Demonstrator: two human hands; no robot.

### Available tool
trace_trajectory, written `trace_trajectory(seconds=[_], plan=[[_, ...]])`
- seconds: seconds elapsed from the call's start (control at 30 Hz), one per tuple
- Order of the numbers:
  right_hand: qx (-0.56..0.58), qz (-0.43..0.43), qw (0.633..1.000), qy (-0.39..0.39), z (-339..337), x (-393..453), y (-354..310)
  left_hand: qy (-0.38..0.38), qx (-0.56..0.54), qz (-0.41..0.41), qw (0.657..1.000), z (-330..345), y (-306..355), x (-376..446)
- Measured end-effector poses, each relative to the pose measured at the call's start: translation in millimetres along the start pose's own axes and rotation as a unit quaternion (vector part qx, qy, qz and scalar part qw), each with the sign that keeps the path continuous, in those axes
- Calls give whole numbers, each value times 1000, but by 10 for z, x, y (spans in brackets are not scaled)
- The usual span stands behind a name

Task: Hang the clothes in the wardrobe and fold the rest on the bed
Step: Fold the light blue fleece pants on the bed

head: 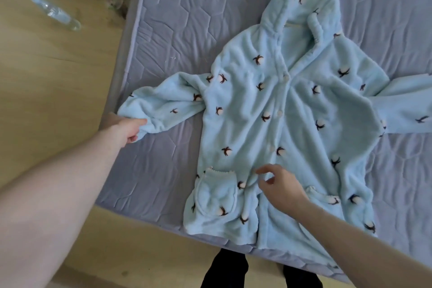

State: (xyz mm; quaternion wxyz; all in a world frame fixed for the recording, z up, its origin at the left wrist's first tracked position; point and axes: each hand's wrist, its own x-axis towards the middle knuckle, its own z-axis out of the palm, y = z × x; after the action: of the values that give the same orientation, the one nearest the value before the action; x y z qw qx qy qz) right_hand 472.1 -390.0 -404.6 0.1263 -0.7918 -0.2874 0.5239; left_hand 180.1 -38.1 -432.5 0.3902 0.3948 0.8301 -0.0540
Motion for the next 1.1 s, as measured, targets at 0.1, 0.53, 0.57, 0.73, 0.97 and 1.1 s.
trace_trajectory(seconds=[0.1,0.53,0.57,0.73,0.97,1.1], plan=[[7,19,998,52,-344,45,121,-27,122,39,991,1,164,-228],[14,121,986,114,-1231,-352,889,-172,149,663,713,382,170,-2751],[14,122,986,115,-1274,-372,947,-189,215,687,668,513,33,-2829],[-10,131,984,118,-1515,-397,1199,-270,535,638,484,1057,-571,-2881],[108,198,944,240,-2151,-76,1558,-300,675,443,508,1369,-423,-2717],[246,258,872,336,-2600,262,1728,-234,626,424,612,1624,-127,-2686]])
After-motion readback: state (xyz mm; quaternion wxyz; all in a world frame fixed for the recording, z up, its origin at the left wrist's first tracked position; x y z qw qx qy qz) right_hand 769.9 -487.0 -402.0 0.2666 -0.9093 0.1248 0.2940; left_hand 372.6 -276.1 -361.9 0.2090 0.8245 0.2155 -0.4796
